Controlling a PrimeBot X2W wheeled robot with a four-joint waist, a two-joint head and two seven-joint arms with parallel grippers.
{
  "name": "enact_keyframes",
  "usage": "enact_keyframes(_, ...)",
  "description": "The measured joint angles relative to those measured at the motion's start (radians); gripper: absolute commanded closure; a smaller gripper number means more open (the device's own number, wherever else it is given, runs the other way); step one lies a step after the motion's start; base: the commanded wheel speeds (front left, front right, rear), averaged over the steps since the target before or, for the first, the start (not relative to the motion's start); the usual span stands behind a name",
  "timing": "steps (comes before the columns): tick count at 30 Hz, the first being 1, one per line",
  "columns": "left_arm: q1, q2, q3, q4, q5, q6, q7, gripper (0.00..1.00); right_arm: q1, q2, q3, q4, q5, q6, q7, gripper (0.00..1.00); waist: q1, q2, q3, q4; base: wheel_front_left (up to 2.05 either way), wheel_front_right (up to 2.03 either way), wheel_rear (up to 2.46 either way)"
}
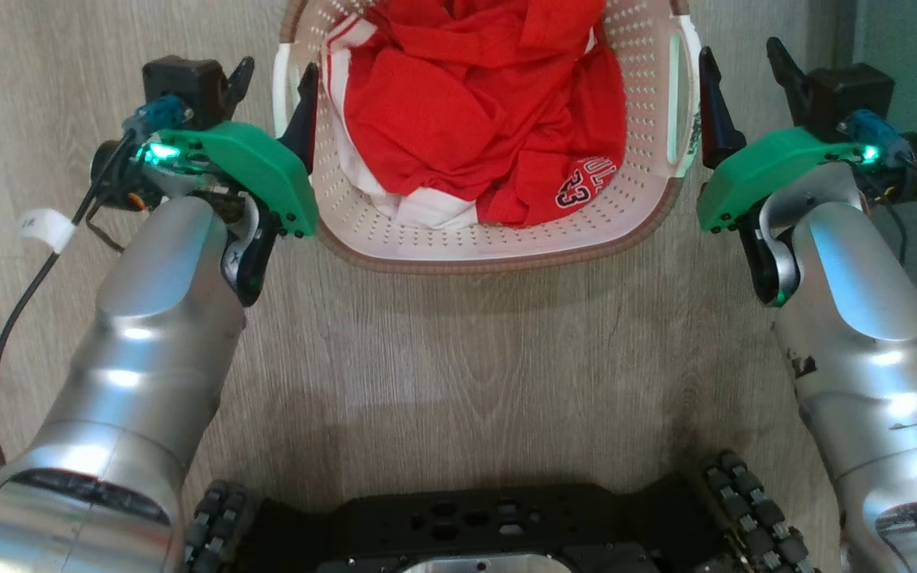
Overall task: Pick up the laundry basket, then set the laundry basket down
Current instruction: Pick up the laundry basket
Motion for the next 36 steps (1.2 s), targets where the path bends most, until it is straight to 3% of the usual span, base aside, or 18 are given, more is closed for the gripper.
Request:
enact_keyframes(19, -0.099, 0.006, -0.134, 0.170, -0.151, 0.000, 0.003, 0.00, -0.080, 0.001, 0.074, 0.145, 0.029, 0.000, 0.000, 0.00, 0.0000, 0.0000, 0.071, -0.005, 0.00, 0.00, 0.00)
enact_keyframes(20, -0.104, 0.006, -0.140, 0.172, -0.158, 0.000, 0.006, 0.00, -0.086, 0.001, 0.079, 0.155, 0.036, 0.000, 0.000, 0.19, 0.0000, 0.0000, 0.073, -0.004, 0.00, 0.00, 0.00)
enact_keyframes(21, -0.111, 0.005, -0.148, 0.174, -0.166, 0.000, 0.006, 0.00, -0.091, 0.001, 0.084, 0.167, 0.037, 0.000, 0.000, 1.00, 0.0000, 0.0000, 0.076, -0.002, 0.00, 0.00, 0.00)
enact_keyframes(23, -0.121, 0.006, -0.159, 0.175, -0.184, 0.000, 0.006, 1.00, -0.103, 0.001, 0.089, 0.190, 0.045, 0.000, 0.000, 1.00, 0.0000, 0.0000, 0.080, 0.000, 0.00, 0.00, 0.00)
enact_keyframes(36, -0.136, -0.007, -0.231, 0.189, -0.291, -0.009, 0.014, 1.00, -0.133, 0.013, 0.108, 0.249, 0.060, 0.001, 0.000, 1.00, 0.0000, 0.0000, 0.072, 0.012, 0.00, 0.00, 0.00)
